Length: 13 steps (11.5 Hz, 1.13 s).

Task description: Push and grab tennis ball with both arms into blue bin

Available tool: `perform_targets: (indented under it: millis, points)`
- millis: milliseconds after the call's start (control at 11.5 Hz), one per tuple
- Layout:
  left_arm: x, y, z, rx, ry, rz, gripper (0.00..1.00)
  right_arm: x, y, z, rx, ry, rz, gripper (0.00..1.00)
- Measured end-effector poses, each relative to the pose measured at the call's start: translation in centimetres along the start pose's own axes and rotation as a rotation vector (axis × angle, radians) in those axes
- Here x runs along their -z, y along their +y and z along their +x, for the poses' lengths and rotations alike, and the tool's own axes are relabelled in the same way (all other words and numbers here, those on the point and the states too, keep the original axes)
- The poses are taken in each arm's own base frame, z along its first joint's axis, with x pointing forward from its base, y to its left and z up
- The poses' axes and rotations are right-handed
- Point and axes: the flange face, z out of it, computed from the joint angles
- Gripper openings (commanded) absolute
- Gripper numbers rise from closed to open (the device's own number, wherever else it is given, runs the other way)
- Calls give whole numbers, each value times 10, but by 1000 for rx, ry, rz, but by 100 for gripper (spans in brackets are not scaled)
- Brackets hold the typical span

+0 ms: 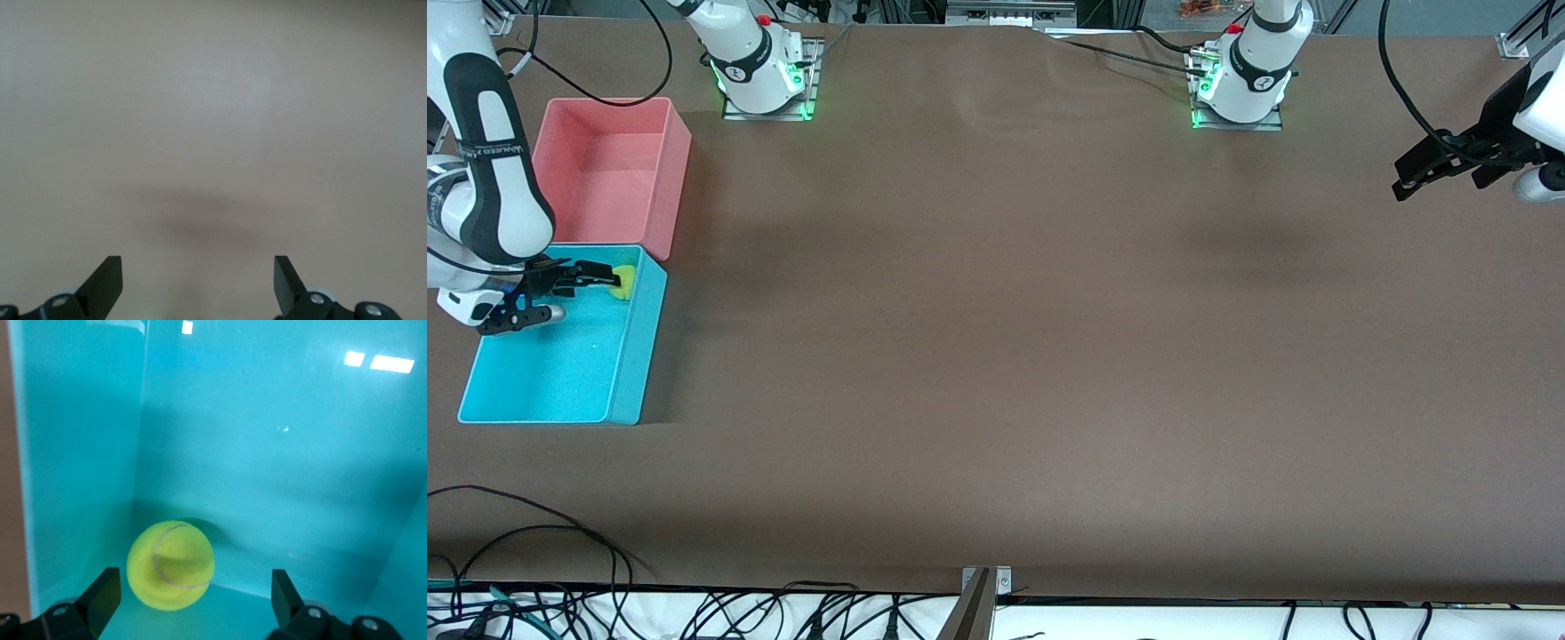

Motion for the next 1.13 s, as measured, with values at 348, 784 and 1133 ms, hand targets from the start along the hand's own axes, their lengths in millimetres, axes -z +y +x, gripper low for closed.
perform_targets:
  millis: [348,784,1133]
  points:
    - [0,-1,0,2,0,0,100,78,-20,6,-50,4,40,100]
    - [0,-2,0,4,0,0,100,210,-79,32,-62,5,-74,100]
    - [0,-3,1,6,-1,0,100,278,-141,55,-9,61,-156,100]
